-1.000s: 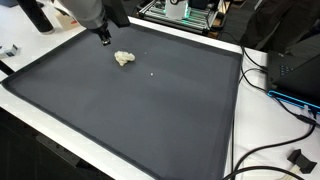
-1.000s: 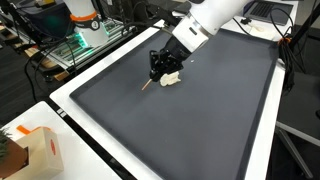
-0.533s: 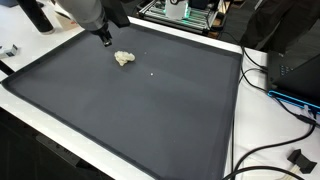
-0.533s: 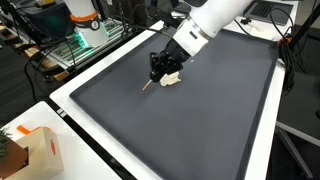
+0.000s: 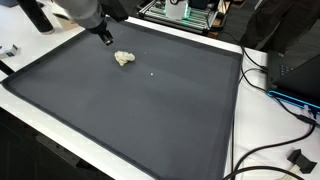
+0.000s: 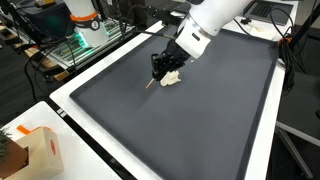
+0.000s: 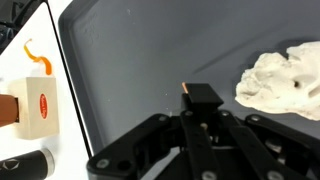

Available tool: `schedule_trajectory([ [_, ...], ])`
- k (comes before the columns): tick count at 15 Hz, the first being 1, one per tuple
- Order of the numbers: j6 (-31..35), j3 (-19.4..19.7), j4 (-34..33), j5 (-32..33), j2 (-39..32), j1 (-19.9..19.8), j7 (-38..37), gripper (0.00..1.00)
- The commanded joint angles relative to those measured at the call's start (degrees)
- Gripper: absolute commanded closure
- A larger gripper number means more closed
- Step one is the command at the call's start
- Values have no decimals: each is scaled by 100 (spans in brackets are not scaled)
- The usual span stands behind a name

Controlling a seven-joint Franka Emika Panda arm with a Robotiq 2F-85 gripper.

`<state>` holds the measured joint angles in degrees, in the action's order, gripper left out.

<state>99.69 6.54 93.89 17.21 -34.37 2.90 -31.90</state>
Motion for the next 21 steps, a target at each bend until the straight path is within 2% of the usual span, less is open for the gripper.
schedule_trajectory([
  [1,155,-31,88,-231,179,-109,539,97],
  [11,606,-193,335,-896,811,-394,1978,97],
  [21,1049,-387,855,-1752,1656,-669,3459,97],
])
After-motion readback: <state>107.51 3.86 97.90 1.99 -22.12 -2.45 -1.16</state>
